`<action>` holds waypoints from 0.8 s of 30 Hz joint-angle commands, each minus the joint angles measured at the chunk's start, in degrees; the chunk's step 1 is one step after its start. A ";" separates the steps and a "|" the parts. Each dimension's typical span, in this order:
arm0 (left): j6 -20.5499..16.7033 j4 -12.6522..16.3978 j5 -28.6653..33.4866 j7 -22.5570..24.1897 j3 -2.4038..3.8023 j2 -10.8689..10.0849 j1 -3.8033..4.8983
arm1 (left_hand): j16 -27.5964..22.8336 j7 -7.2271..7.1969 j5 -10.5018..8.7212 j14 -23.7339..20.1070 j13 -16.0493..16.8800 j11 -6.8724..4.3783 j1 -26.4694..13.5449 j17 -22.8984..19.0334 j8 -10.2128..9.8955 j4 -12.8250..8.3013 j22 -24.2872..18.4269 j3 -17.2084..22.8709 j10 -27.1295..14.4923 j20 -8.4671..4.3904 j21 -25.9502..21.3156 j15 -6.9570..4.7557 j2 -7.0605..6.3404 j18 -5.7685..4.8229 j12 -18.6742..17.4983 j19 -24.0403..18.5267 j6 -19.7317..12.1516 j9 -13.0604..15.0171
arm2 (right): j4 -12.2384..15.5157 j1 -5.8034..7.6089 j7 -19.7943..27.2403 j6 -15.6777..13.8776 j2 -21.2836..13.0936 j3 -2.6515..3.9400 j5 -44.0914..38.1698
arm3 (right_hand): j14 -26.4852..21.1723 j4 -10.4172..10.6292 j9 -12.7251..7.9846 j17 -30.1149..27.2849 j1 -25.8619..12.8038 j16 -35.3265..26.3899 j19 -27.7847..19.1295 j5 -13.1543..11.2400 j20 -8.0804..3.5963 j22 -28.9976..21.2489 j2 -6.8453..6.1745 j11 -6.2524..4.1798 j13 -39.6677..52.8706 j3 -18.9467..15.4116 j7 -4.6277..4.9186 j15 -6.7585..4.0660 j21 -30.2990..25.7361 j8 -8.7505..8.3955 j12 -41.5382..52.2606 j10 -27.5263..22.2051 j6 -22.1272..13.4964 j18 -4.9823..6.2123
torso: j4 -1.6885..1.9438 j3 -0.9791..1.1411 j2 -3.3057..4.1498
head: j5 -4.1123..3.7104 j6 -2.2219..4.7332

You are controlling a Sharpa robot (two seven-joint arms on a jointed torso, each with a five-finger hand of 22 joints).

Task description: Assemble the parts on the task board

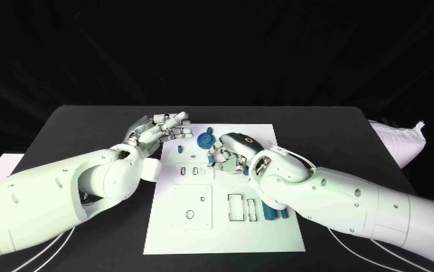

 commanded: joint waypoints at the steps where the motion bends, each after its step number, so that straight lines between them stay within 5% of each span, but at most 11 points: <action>1: 1.37 -0.03 0.31 1.22 0.03 0.20 0.03 | -0.25 0.17 -0.17 -0.27 -0.03 0.25 -0.14 0.03 -0.11 -0.26 -0.08 -0.05 -0.29 0.08 -0.21 -0.02 0.45 0.28 -0.16 -0.46 -0.06 -0.06 | -0.36 -0.17 -2.25 1.53 0.92 -0.20 -5.17 | 5.27 0.03 0.03 11.86 -0.36 -0.27 3.60 0.31 -0.39 12.06 -0.09 -0.31 7.66 0.25 -0.35 -0.52 -0.14 0.36 -0.17 1.24 0.58 -0.93 | -0.09 0.09 0.03 | 0.19 -0.13; 24: 1.85 -0.22 0.33 1.11 0.03 0.73 0.02 | -0.34 0.17 -0.16 -0.36 -0.03 0.27 -0.16 0.02 -0.12 -0.32 -0.15 -0.08 -0.32 0.13 -0.32 0.01 0.44 0.30 -0.17 -0.61 -0.08 -0.06 | -0.19 -0.45 -3.15 2.97 3.51 -0.86 -5.82 | 5.27 -0.05 0.04 11.84 -0.46 -0.28 3.66 0.36 -0.39 12.13 -0.22 -0.32 7.73 0.28 -0.36 -0.52 -0.11 0.33 -0.07 1.30 0.64 -0.95 | 0.03 0.03 -0.03 | 0.73 -1.00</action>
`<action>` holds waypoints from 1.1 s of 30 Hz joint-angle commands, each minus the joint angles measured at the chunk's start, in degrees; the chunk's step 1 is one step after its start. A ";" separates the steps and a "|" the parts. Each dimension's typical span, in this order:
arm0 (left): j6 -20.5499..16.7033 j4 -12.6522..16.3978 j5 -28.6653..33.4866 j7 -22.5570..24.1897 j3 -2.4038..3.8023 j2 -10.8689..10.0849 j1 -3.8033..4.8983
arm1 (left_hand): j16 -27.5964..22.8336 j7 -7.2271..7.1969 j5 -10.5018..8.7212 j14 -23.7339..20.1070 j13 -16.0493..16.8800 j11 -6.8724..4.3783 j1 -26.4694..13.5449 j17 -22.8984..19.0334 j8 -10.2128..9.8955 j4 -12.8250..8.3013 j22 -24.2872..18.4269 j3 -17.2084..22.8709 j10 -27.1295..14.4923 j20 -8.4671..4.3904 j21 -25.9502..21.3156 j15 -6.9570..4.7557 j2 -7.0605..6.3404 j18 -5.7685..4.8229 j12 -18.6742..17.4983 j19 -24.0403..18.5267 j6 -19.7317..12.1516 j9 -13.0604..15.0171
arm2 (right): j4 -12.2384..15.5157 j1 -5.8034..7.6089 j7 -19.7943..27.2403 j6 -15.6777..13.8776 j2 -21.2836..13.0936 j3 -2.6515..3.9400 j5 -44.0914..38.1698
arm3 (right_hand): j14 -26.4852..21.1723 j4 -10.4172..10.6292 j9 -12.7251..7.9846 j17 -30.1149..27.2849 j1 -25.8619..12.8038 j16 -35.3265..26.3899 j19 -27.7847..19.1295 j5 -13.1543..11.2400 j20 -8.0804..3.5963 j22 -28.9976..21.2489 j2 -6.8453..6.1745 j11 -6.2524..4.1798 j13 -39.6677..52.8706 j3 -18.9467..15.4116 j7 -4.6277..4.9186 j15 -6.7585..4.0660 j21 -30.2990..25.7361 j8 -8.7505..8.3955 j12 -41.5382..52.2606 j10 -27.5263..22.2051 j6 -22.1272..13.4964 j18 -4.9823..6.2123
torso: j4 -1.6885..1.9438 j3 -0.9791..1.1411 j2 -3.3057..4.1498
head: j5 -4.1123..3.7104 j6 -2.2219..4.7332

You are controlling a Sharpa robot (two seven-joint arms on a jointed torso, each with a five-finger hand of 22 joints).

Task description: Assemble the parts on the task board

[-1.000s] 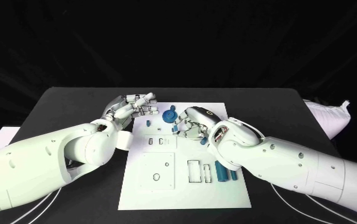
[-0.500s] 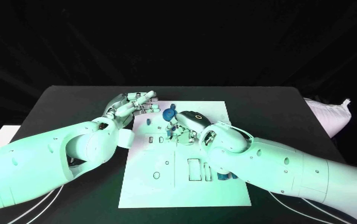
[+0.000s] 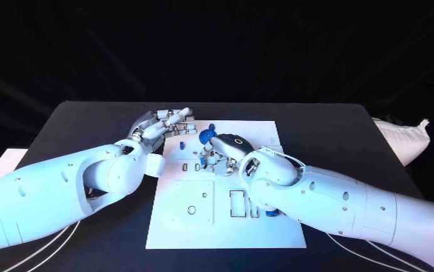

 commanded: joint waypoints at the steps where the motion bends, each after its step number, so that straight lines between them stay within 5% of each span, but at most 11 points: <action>1: 1.19 0.05 0.16 0.72 0.04 0.13 0.03 | -0.29 0.17 -0.16 -0.35 -0.03 0.10 -0.16 0.04 -0.12 -0.32 -0.08 -0.08 -0.15 -0.07 -0.32 0.00 0.44 0.30 -0.17 -0.40 -0.09 -0.06 | 0.13 -0.16 -0.78 1.87 0.08 -0.09 -0.93 | 5.26 -0.04 0.09 11.81 -0.23 -0.31 3.66 0.10 -0.40 12.14 0.03 -0.32 7.84 0.30 -0.23 -0.52 -0.11 0.18 -0.13 1.28 0.73 -0.95 | -0.02 -0.03 -0.02 | 0.11 -0.04; 25: 1.04 0.07 0.16 0.47 0.04 0.22 0.02 | -0.33 0.18 -0.14 -0.37 -0.03 0.10 -0.13 0.05 -0.12 -0.38 -0.11 -0.06 -0.16 -0.05 -0.37 0.00 0.52 0.33 -0.18 -0.46 -0.09 -0.06 | 0.64 -0.30 -2.82 8.07 -0.72 -0.68 -0.17 | 5.13 0.50 -0.09 11.20 -2.38 -0.64 3.29 -1.56 -0.28 11.70 -1.24 -0.02 7.29 -0.48 0.13 -0.32 -0.34 -0.58 -1.09 0.93 0.12 -0.83 | -0.06 0.05 0.03 | 0.22 -0.51; 33: 1.07 0.03 0.16 0.20 0.04 0.27 0.02 | -0.35 0.21 -0.12 -0.36 -0.04 0.12 -0.15 0.06 -0.12 -0.37 -0.13 0.00 -0.19 -0.02 -0.40 0.01 0.69 0.36 -0.19 -0.47 -0.10 -0.06 | 0.66 -0.35 -4.33 7.50 -1.02 -0.74 -1.42 | 5.00 0.80 -0.34 10.62 -3.30 -0.97 2.98 -1.55 -0.07 11.34 -2.16 0.33 6.35 -1.15 0.54 -0.04 -0.53 -1.10 -2.62 0.20 -0.83 -0.74 | -0.02 0.02 0.02 | 0.18 -0.53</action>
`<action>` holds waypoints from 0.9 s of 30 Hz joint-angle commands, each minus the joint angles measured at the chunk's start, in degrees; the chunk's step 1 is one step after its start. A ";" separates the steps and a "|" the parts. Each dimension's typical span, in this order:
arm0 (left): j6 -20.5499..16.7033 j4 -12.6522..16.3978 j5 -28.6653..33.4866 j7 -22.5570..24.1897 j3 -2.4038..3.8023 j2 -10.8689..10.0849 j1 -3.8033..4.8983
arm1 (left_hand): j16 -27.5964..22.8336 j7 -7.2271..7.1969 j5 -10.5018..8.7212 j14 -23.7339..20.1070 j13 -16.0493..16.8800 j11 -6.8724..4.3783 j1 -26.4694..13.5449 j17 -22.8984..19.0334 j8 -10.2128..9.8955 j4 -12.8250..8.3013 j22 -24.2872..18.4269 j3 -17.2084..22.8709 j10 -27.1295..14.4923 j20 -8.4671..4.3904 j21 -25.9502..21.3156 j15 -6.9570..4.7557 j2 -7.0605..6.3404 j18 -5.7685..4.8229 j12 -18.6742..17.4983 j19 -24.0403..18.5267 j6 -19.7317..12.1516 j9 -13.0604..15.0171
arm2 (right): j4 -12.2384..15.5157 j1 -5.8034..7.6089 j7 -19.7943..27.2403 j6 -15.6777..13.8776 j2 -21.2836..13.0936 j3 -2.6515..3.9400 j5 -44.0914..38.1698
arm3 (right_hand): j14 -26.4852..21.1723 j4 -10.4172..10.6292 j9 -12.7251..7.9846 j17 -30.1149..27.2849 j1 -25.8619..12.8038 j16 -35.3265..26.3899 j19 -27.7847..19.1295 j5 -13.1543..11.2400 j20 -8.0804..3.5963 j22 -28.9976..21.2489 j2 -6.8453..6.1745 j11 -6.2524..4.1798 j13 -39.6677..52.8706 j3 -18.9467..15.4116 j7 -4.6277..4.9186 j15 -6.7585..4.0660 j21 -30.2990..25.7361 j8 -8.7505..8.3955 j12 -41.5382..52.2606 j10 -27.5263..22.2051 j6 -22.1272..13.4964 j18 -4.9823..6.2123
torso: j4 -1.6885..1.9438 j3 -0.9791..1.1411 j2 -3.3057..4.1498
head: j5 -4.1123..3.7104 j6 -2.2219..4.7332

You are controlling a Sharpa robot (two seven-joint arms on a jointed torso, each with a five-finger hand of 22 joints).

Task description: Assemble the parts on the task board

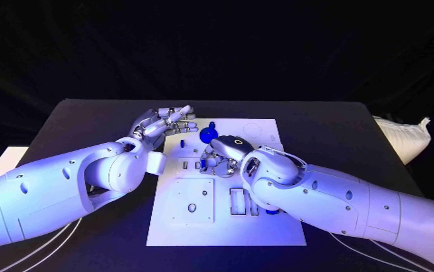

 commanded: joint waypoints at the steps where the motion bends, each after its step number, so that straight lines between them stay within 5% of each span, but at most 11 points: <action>1: 1.04 0.03 0.13 0.30 0.04 0.12 0.02 | -0.35 0.22 -0.12 -0.36 -0.04 0.12 0.08 0.07 -0.12 -0.37 -0.07 0.00 -0.19 -0.02 -0.40 0.01 0.46 0.35 -0.19 -0.47 -0.11 -0.06 | -0.47 -0.50 -3.10 3.45 -0.30 -0.41 -1.51 | 4.99 0.02 0.10 10.57 0.07 -0.30 2.98 -0.20 -0.05 11.29 -0.77 0.36 6.33 -0.41 0.05 -0.02 -0.28 -0.40 -0.39 0.15 -0.60 -0.74 | 0.01 -0.01 0.00 | 0.00 -0.01; 21: 1.25 -0.11 0.13 0.06 0.04 0.31 0.02 | -0.38 0.24 -0.12 -0.36 -0.04 0.13 0.06 0.09 -0.12 -0.37 -0.09 0.05 -0.22 0.00 -0.41 0.01 0.59 0.38 -0.19 -0.48 -0.11 -0.06 | -1.51 -0.73 -3.78 0.92 0.59 -0.70 -1.58 | 4.85 1.19 -0.57 9.94 -1.48 -0.72 2.22 -0.39 0.89 10.38 -2.39 1.57 2.29 -2.04 1.40 1.01 -0.80 -0.69 -6.65 -2.96 -5.81 -0.50 | 0.03 -0.03 -0.03 | -0.03 -0.11; 27: 1.17 -0.20 0.13 -0.18 0.04 0.32 0.02 | -0.34 0.26 -0.14 -0.17 -0.05 0.14 0.05 0.17 -0.13 -0.47 -0.01 0.07 -0.28 0.03 -0.17 -0.05 0.72 0.52 -0.20 -0.04 -0.16 -0.06 | -0.85 -1.15 -2.31 -4.01 0.14 -0.77 -1.03 | 4.82 2.17 -0.57 9.88 -1.96 -0.79 2.04 -0.62 1.26 10.16 -3.17 2.00 -0.40 -3.38 1.83 1.37 -0.94 -0.67 -10.51 -4.92 -8.13 -0.44 | -0.01 -0.01 -0.07 | -0.03 -0.16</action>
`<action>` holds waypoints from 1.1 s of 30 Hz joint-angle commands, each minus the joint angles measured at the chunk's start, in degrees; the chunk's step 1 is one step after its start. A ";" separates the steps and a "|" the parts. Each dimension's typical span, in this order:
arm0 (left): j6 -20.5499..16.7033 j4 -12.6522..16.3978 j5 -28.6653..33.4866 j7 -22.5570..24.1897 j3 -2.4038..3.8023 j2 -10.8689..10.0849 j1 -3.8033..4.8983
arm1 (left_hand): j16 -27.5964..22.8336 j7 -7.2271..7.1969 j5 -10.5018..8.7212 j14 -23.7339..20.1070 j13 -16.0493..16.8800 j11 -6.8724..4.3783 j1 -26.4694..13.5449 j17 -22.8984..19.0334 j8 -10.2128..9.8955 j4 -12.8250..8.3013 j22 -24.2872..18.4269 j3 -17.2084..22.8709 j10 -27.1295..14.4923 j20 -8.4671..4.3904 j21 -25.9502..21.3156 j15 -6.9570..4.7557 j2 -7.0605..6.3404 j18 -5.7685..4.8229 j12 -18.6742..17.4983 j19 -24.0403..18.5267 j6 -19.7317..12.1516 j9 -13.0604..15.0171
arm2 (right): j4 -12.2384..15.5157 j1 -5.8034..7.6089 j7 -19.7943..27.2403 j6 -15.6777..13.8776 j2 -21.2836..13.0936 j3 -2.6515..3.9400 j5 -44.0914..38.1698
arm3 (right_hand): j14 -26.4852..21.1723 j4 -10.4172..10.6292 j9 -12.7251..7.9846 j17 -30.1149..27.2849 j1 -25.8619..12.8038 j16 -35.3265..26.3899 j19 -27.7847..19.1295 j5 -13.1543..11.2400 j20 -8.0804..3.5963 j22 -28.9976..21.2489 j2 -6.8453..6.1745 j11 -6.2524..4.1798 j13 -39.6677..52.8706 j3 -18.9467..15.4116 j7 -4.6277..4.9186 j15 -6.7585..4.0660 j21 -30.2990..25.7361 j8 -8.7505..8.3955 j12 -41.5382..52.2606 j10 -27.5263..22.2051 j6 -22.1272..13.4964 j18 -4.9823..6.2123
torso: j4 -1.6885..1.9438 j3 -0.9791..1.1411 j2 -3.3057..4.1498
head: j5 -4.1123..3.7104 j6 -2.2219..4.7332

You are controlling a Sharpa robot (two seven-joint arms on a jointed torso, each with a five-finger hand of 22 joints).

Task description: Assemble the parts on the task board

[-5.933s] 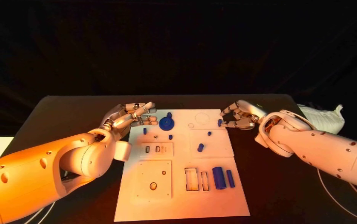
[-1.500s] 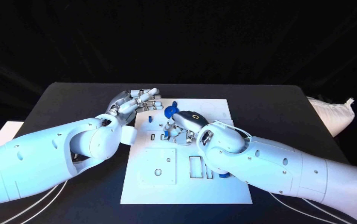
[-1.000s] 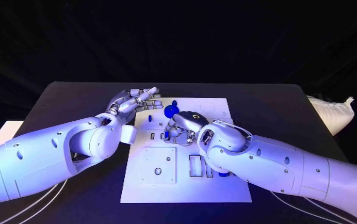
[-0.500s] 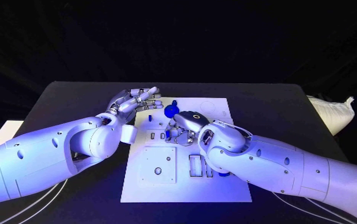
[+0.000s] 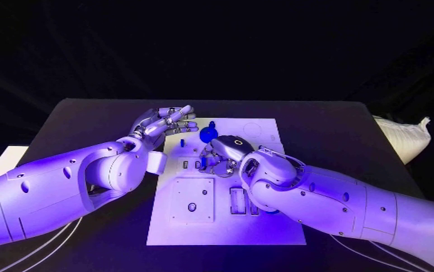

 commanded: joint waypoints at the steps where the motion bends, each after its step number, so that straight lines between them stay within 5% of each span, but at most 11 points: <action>1: 1.09 0.01 0.11 0.01 0.04 0.13 0.03 | -0.33 0.25 -0.14 -0.14 -0.05 0.14 0.04 0.08 -0.13 -0.34 0.05 -0.09 -0.29 0.03 0.10 -0.06 0.72 0.53 -0.20 0.02 -0.16 -0.06 | -0.20 -0.64 -0.62 -2.21 -0.45 -0.35 0.25 | 4.82 0.25 -0.23 9.88 0.11 -0.15 2.03 -0.43 0.44 10.17 -0.66 0.05 -0.24 -0.55 0.20 0.55 -0.30 -0.35 -0.42 -0.34 -0.75 -0.43 | -0.04 0.01 -0.03 | 0.00 -0.02; 6: 1.04 -0.19 0.10 -0.24 0.03 0.17 0.02 | -0.12 0.19 -0.15 0.38 -0.03 0.06 -0.04 0.30 -0.10 -0.56 0.25 -0.14 -0.28 -0.01 0.62 -0.22 0.79 0.65 -0.16 0.86 -0.16 -0.06 | 2.28 -1.30 3.76 -10.48 -2.06 -0.24 1.31 | 4.93 1.01 -0.26 10.35 0.59 0.09 2.37 -0.45 0.71 10.56 -1.43 0.40 0.75 -1.60 0.62 0.87 -0.11 -0.35 1.45 0.60 -2.77 -0.53 | -0.10 0.15 -0.01 | 0.10 0.21; 10: 1.06 -0.31 0.02 -0.41 0.03 0.14 0.00 | 0.02 0.14 -0.16 0.68 -0.03 0.01 -0.08 0.43 -0.09 -0.65 0.36 -0.17 -0.26 -0.08 0.89 -0.30 0.82 0.68 -0.15 1.26 -0.14 -0.05 | 4.83 -1.59 7.71 -14.78 -3.93 0.18 2.55 | 4.96 1.84 -0.20 10.47 0.82 0.15 2.49 -0.41 0.86 10.70 -2.05 0.53 0.57 -2.55 0.74 0.99 -0.05 -0.31 1.38 0.56 -3.23 -0.56 | -0.11 0.08 -0.03 | 0.14 0.20; 15: 0.98 -0.63 -0.39 -0.61 0.03 0.08 -0.01 | 0.35 0.06 -0.15 1.30 -0.03 -0.08 -0.16 0.71 -0.09 -0.83 0.59 -0.22 -0.23 -0.25 1.42 -0.49 0.88 0.70 -0.14 1.99 -0.12 -0.05 | 7.83 -1.69 11.09 -17.91 -6.32 0.96 3.88 | 4.95 3.18 -0.13 10.46 1.06 0.14 2.47 -0.31 0.99 10.69 -2.44 0.63 0.32 -3.80 0.82 1.10 -0.07 -0.24 1.21 0.43 -3.45 -0.55 | -0.28 0.07 -0.14 | 0.30 0.25; 21: 0.40 -2.16 -4.67 -3.90 0.03 0.10 -0.01 | 1.40 -0.39 -0.15 2.71 0.00 -0.49 -0.31 1.42 -0.01 -1.25 1.29 -0.32 0.16 -0.82 2.89 -1.04 0.93 0.72 -0.03 3.86 0.16 -0.02 | 10.87 -1.70 13.76 -20.43 -8.92 2.54 5.83 | 4.89 4.33 -0.10 10.24 1.70 0.00 2.26 -0.27 1.05 10.44 -2.51 0.67 -0.08 -4.71 0.86 1.14 -0.21 -0.23 0.81 0.19 -3.55 -0.49 | -0.64 0.34 -0.53 | 0.60 0.20; 24: 0.87 -3.33 -9.78 -8.76 0.03 0.15 0.01 | 3.94 -1.37 -0.16 7.22 0.73 -1.88 -0.85 3.24 0.54 -1.25 2.50 -0.52 4.04 -2.31 5.42 -2.68 0.96 0.73 1.58 7.54 1.77 0.16 | 12.29 -1.46 14.71 -19.85 -10.91 3.53 8.76 | 4.88 4.58 -0.06 10.23 2.40 -0.02 2.23 -0.09 1.06 10.41 -2.22 0.64 -0.16 -4.76 0.83 1.13 -0.23 -0.18 0.77 0.14 -3.46 -0.48 | -0.82 0.46 -0.88 | 0.79 0.16; 26: 1.91 -3.81 -13.87 -12.55 0.03 0.13 0.03 | 8.04 -2.59 -0.22 14.22 1.76 -3.69 -0.66 5.91 1.47 -1.34 4.12 -0.28 8.76 -4.21 8.70 -4.81 1.00 0.94 3.58 12.23 4.14 0.53 | 13.01 -1.03 15.15 -18.47 -12.45 4.01 12.42 | 4.88 4.73 0.02 10.24 3.10 -0.02 2.21 0.12 1.03 10.39 -1.78 0.54 -0.18 -4.72 0.73 1.08 -0.25 -0.02 0.84 0.15 -3.01 -0.47 | -0.91 0.51 -1.11 | 0.94 0.07; 28: 3.38 -4.03 -18.27 -17.00 0.04 0.05 0.10 | 14.30 -4.40 -0.14 21.75 2.94 -5.69 -0.86 10.63 2.07 -0.80 7.14 0.23 13.15 -7.10 14.27 -7.35 0.85 0.56 5.31 18.77 6.26 0.80 | 13.45 -0.27 15.89 -16.48 -14.18 4.32 17.11 | 4.85 4.80 0.19 10.11 3.62 -0.11 2.03 0.28 0.98 10.18 -1.15 0.38 -0.31 -4.61 0.50 0.95 -0.37 0.33 0.73 0.09 -2.10 -0.41 | -1.05 0.55 -1.37 | 1.15 -0.02; 29: 5.05 -4.12 -21.93 -20.91 0.06 0.02 0.24 | 25.47 -4.99 -0.21 24.92 4.05 -6.84 -0.86 21.20 2.26 -0.58 9.97 0.49 16.14 -7.98 17.70 -8.35 0.64 0.58 6.99 21.01 7.04 0.94 | 13.63 0.41 16.69 -14.39 -15.65 4.48 20.85 | 4.84 4.67 0.24 10.07 4.13 -0.13 1.98 0.48 0.90 10.12 -0.55 0.27 -0.34 -4.41 0.39 0.85 -0.41 0.43 0.77 0.10 -1.67 -0.39 | -1.19 0.59 -1.56 | 1.38 -0.16; 31: 8.94 -4.35 -27.92 -26.81 0.07 0.18 0.81 | 47.79 -6.34 -0.16 26.46 6.81 -8.08 -1.76 42.91 2.65 0.49 25.28 0.29 18.92 -9.21 30.81 -9.37 0.06 -1.55 10.25 26.01 8.05 1.29 | 13.83 1.47 17.72 -11.82 -17.80 4.63 26.24 | 4.74 4.46 0.27 9.68 4.69 -0.37 1.66 0.74 0.80 9.73 0.10 0.15 -0.65 -4.20 0.29 0.75 -0.62 0.49 0.39 -0.09 -1.28 -0.29 | -1.37 0.62 -1.99 | 1.70 -0.28; 33: 12.88 -4.68 -34.93 -32.57 0.09 0.58 1.82 | 59.01 -6.95 -0.20 26.86 9.98 -8.61 -4.17 54.25 3.18 2.80 33.86 -0.63 20.40 -9.75 37.80 -9.75 0.10 -2.63 13.92 27.62 8.73 1.70 | 13.99 2.41 18.54 -9.95 -19.87 4.72 31.14 | 4.47 4.24 0.23 8.61 5.09 -1.01 0.77 0.95 0.72 8.66 0.41 0.11 -1.39 -4.15 0.27 0.68 -1.20 0.41 -0.64 -0.62 -1.19 -0.02 | -1.64 0.71 -2.32 | 2.10 -0.36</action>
